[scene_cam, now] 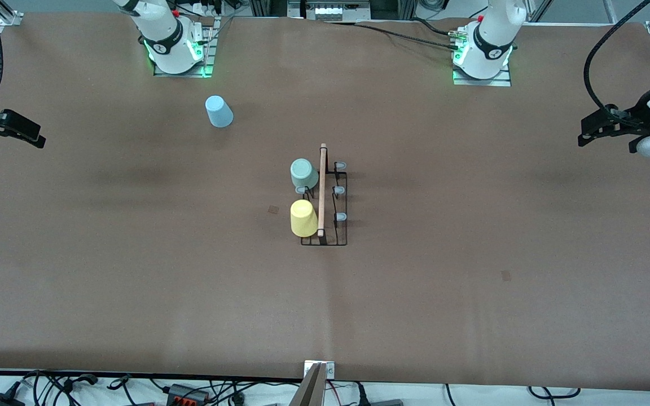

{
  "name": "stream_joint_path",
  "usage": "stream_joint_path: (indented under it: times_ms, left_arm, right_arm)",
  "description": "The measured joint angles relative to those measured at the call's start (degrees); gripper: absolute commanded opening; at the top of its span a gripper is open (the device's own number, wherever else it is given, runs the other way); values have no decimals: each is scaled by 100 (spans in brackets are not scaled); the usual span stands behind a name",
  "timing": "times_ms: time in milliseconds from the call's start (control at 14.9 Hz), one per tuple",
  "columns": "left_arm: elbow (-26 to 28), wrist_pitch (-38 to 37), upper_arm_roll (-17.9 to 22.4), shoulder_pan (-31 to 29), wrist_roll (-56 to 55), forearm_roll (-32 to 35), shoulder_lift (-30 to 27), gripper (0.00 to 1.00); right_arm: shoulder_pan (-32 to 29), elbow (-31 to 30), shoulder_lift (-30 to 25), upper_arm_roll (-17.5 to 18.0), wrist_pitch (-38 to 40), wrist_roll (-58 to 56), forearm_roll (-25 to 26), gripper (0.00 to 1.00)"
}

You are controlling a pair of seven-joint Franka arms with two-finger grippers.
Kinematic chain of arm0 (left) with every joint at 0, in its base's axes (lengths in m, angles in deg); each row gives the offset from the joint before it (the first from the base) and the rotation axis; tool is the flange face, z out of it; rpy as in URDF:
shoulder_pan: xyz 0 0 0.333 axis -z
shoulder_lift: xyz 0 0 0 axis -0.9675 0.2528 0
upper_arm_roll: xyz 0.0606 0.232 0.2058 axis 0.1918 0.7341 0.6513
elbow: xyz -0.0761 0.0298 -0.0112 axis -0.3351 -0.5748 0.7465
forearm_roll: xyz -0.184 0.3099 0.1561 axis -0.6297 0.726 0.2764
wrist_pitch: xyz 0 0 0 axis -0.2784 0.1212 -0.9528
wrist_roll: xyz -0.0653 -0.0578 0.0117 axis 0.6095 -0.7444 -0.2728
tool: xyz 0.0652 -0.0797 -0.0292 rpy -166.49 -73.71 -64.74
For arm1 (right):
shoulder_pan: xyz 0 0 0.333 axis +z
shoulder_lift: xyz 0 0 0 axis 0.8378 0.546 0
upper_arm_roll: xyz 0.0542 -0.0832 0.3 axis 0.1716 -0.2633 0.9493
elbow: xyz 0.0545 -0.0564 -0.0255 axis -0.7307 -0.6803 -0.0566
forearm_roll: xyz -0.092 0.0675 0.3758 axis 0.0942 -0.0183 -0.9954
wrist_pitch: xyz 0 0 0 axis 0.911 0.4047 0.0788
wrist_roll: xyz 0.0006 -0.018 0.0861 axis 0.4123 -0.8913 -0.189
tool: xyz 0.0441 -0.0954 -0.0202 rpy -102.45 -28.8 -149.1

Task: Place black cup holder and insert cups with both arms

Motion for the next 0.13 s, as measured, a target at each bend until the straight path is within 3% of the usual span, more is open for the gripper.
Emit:
stream_joint_path:
  times_ms: [135]
  left_arm:
    - [0,0,0,0,0,0,0,100]
  right_arm:
    - [0,-15,0,-1,0,0,0,100]
